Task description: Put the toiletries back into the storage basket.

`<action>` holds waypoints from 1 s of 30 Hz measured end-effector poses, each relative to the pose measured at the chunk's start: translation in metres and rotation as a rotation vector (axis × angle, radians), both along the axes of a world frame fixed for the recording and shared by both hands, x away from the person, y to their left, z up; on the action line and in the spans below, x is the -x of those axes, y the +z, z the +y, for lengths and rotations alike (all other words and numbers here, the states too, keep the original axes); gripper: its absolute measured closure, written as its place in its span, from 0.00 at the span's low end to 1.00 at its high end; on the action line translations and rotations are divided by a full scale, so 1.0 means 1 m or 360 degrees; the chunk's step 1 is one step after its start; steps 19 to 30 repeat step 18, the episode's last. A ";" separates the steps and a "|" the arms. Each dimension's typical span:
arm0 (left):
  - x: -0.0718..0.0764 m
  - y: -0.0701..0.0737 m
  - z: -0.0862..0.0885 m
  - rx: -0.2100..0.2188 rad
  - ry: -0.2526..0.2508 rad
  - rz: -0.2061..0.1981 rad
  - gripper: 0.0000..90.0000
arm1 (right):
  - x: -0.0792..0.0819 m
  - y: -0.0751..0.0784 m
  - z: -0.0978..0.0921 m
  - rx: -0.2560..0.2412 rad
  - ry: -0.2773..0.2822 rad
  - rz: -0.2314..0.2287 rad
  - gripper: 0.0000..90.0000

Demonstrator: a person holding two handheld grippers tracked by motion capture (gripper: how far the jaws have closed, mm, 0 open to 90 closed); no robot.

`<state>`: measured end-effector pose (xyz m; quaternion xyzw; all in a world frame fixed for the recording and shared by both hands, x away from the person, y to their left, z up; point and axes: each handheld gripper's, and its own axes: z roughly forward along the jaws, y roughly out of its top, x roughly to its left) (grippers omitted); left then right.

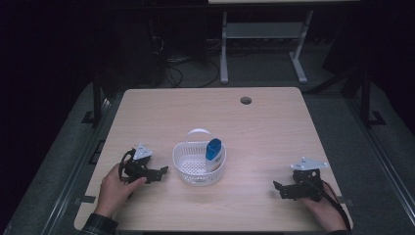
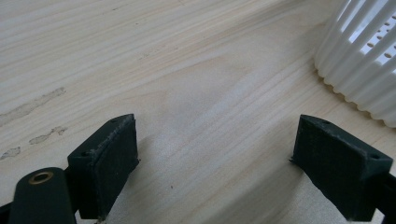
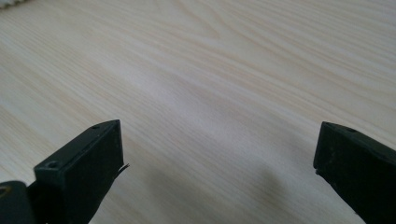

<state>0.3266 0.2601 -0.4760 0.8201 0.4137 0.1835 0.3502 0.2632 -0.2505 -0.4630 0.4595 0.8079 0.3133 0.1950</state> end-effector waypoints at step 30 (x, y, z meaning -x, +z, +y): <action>0.000 0.000 0.000 0.0000 0.0000 0.0000 0.14 | -0.005 -0.017 -0.008 -0.0033 -0.0044 0.0046 0.00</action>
